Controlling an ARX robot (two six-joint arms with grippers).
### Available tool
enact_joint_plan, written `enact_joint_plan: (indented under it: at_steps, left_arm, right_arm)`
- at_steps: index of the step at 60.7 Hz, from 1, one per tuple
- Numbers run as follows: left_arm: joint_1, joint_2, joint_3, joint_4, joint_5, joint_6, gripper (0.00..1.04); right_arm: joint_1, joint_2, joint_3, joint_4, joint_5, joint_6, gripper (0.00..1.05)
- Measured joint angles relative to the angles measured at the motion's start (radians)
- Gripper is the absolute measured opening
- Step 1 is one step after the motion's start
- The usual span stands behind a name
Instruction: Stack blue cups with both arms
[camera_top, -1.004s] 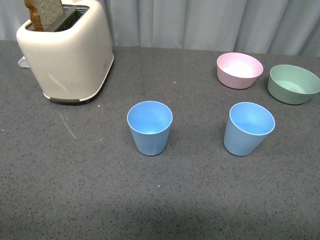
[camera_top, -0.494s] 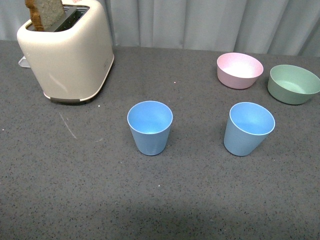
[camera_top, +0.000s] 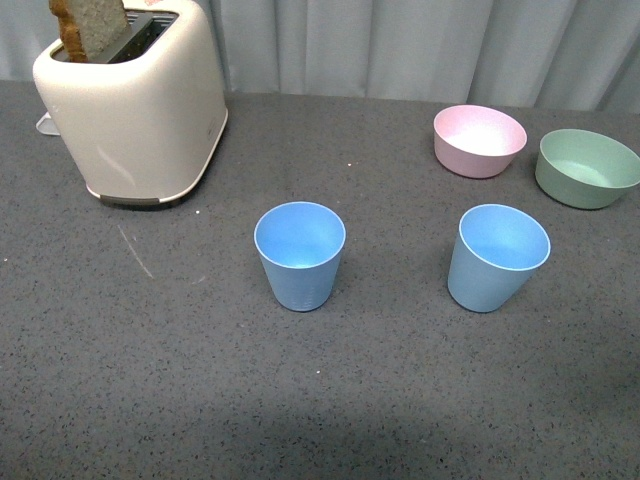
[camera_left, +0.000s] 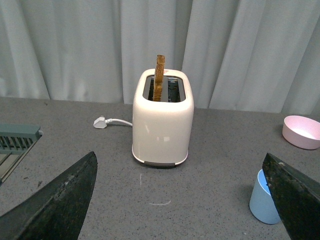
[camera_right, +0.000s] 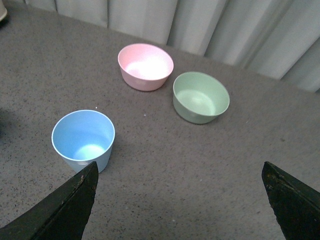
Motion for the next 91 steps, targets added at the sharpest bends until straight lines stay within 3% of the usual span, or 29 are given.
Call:
enact_joint_plan:
  at_steps: [25,51,53,61,84,91]
  left_arm:
    - [0.0,0.0,0.0,0.0,0.0,0.0,0.98]
    - [0.0,0.0,0.0,0.0,0.0,0.0,0.98]
    - [0.0,0.0,0.0,0.0,0.0,0.0,0.98]
    - [0.0,0.0,0.0,0.0,0.0,0.0,0.98]
    - [0.0,0.0,0.0,0.0,0.0,0.0,0.98]
    - [0.0,0.0,0.0,0.0,0.0,0.0,0.98]
  right_arm:
    - [0.056,0.568,0.397,-0.222,0.043,0.211,0.95]
    - [0.103,0.81,0.571,-0.328,0.04,0.332,0.95]
    - [0.112,0.859,0.602,-0.343,0.038,0.357,0.86]
    - [0.116,0.881,0.613,-0.349,0.04,0.367,0.68]
    - [0.128,0.884,0.645,-0.38,0.014,0.406,0.02]
    - [0.13,0.88,0.652,-0.396,0.014,0.417,0.01]
